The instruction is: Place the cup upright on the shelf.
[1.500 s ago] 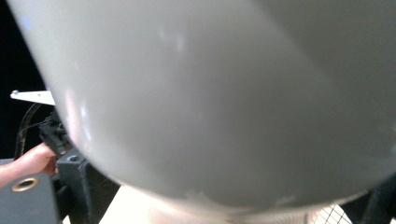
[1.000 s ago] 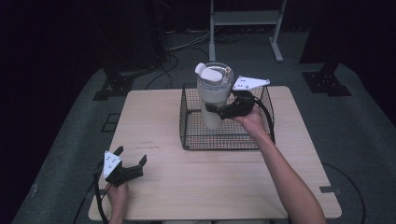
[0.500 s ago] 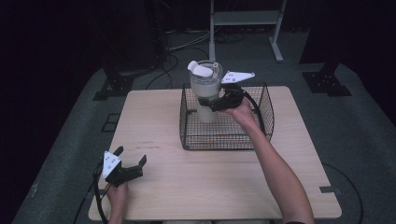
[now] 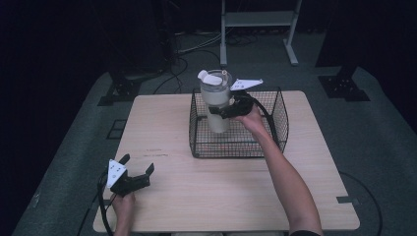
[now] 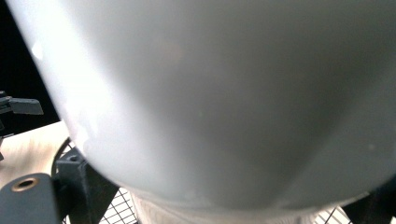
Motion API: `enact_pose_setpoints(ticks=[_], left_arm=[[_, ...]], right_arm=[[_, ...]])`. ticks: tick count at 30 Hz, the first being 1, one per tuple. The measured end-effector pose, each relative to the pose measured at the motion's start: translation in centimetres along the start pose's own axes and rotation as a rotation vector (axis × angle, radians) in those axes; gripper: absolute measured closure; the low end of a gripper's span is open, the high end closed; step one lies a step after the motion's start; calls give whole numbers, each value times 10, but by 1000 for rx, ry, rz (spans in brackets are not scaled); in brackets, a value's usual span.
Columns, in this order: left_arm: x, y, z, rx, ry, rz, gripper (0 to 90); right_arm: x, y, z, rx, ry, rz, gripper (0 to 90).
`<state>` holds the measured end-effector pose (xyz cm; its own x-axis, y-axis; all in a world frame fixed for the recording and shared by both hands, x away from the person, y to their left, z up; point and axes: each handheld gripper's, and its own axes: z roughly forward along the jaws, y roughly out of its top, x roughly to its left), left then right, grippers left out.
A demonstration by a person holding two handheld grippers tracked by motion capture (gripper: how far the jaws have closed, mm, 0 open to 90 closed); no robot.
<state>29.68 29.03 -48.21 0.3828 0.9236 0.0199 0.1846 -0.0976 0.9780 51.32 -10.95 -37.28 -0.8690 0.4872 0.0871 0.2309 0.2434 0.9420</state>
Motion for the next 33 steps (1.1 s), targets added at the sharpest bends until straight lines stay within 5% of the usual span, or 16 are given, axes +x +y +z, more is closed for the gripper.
enact_pose_setpoints(ticks=[15, 24, 33], left_arm=[[1, 0, -1, -1, -6, -4, 0], [1, 0, -1, -2, -8, -6, 0], [1, 0, -1, -1, -9, -6, 0]], right_arm=[[-13, -21, 21, 84, 20, 43, 81], [-17, -29, 28, 160, 2, 22, 81], [-19, -34, 29, 155, 10, 22, 80]])
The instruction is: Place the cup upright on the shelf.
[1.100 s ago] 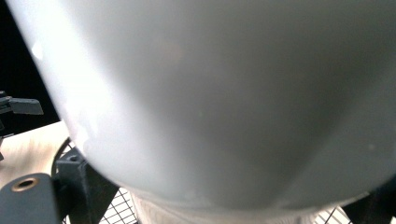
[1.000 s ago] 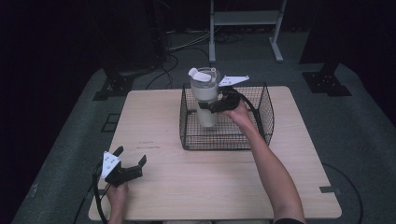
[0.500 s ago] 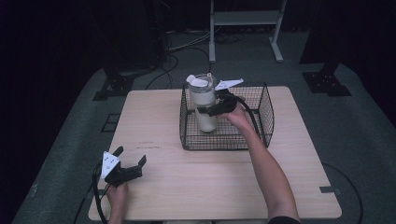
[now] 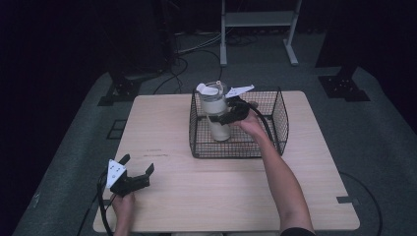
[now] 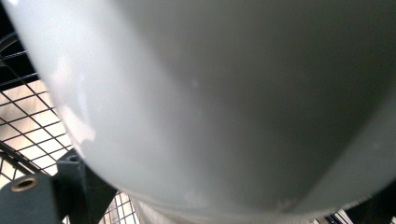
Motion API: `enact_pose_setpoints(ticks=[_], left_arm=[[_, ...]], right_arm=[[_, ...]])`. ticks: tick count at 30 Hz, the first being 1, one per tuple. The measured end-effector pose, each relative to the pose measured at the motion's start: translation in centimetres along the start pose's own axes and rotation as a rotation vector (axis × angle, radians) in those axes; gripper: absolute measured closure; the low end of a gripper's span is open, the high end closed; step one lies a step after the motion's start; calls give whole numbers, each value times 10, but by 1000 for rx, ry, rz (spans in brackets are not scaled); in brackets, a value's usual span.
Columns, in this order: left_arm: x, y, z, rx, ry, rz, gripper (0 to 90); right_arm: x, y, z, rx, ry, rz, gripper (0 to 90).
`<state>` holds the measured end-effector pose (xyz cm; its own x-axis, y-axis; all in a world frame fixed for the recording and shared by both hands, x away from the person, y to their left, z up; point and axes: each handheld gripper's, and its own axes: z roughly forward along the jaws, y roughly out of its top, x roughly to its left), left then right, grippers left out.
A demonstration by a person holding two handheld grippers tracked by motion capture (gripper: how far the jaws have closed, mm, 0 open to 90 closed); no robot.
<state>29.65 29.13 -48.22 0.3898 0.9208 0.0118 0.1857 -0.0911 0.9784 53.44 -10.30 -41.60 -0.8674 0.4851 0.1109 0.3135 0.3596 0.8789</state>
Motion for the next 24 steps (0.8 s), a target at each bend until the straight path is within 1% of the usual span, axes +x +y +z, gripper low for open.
enact_pose_setpoints(ticks=[1, 2, 5, 6, 7, 12, 15, 22, 24], left_arm=[[0, 0, 0, 0, 0, -1, 0], [0, 0, 0, -1, 0, -1, 0], [0, 0, 0, -2, -2, 1, 0], [0, 0, 0, -2, -2, 1, 0], [0, 0, 0, -2, -2, -1, 0], [-1, 0, 0, -4, -2, -2, 0], [-1, 0, 0, -5, -3, -3, 0], [0, 0, 0, -5, -5, -1, 0], [0, 0, 0, -4, -5, 0, 0]], right_arm=[[1, -1, 0, -3, -7, 7, 80], [1, -1, -1, -4, -9, 3, 79], [2, -3, -2, 1, -1, -28, 77], [2, -3, -2, 1, -1, -28, 77], [2, -3, -4, 10, 1, -45, 77], [1, -6, -6, -4, 2, -46, 76], [2, -9, -6, -14, 5, -69, 76], [4, -13, -9, -27, -3, -66, 75], [4, -16, -11, -42, -4, -69, 75]])
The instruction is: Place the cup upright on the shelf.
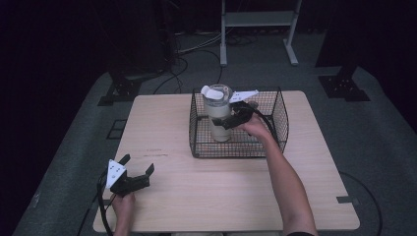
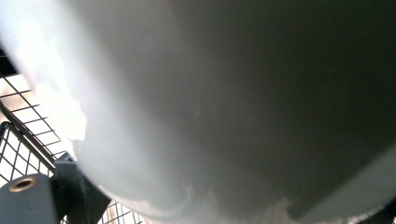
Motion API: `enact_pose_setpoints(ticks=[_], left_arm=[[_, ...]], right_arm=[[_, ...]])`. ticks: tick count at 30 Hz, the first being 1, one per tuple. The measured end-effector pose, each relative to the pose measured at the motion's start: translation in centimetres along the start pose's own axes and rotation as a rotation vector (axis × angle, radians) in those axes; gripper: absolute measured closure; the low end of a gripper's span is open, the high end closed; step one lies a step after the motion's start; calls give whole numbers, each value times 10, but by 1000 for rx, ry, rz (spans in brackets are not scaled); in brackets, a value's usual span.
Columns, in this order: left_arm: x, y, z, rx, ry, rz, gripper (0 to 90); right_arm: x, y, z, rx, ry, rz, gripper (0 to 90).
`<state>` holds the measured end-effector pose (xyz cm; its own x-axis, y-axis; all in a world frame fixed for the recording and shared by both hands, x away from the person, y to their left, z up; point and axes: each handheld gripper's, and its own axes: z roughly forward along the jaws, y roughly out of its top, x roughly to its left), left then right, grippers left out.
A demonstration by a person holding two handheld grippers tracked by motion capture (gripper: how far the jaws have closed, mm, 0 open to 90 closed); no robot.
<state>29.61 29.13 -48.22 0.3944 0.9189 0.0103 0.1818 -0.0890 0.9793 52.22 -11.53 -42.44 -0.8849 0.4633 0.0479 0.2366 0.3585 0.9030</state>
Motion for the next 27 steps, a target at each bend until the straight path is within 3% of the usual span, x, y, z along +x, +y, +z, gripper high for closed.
enact_pose_setpoints(ticks=[8, 11, 27], left_arm=[[0, 0, 0, 0, -2, 1, 0], [0, 0, 0, 0, -1, -1, 0], [0, 0, 0, -2, 0, 2, 0]], right_arm=[[0, -3, -5, 0, -7, -5, 68], [0, -2, -10, 21, -20, -29, 66], [4, 2, -20, 88, -55, -47, 63]])
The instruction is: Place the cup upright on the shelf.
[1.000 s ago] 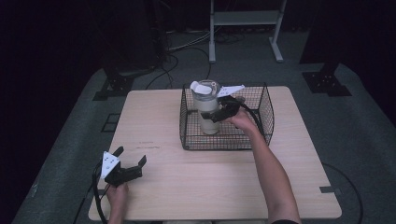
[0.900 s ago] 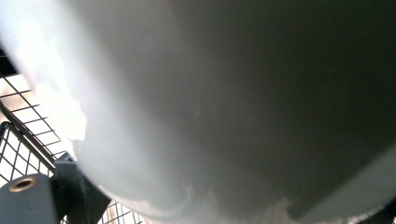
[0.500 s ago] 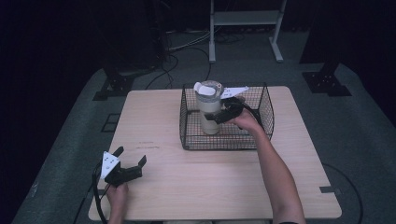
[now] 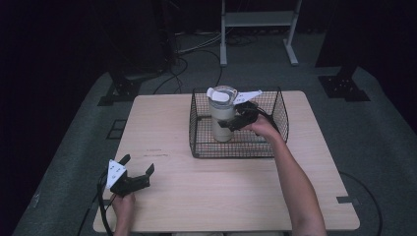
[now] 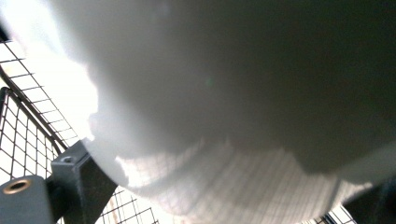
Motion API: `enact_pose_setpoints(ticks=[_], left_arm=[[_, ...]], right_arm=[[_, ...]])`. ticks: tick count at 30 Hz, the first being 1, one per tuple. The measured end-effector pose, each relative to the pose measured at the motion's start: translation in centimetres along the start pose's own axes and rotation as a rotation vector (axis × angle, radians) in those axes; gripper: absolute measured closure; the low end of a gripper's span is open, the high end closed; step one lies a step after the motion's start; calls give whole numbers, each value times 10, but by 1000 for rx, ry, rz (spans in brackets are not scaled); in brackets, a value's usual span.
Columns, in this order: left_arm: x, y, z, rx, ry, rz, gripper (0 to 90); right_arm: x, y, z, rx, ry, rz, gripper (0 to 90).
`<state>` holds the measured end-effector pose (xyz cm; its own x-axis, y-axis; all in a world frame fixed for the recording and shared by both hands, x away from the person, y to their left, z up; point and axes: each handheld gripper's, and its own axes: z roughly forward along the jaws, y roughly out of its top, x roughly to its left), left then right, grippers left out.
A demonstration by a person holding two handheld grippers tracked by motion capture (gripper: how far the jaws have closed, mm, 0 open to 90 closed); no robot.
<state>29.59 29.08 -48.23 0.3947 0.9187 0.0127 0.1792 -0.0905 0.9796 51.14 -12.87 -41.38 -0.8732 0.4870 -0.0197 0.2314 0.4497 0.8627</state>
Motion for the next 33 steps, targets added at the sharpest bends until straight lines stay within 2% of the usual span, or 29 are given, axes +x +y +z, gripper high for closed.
enact_pose_setpoints(ticks=[18, 20, 27, 33], left_arm=[[0, 0, 0, -1, 3, 5, 0], [0, 0, 1, 0, 3, 2, 0], [0, 0, 2, 5, 6, 5, 0], [-1, 0, 1, 9, 4, 8, 0]], right_arm=[[1, 5, -13, 20, -11, 6, 64], [1, 5, -15, 18, -8, 22, 66], [0, 3, -21, 7, -12, 27, 67], [-1, 1, -28, 29, -17, 68, 68]])
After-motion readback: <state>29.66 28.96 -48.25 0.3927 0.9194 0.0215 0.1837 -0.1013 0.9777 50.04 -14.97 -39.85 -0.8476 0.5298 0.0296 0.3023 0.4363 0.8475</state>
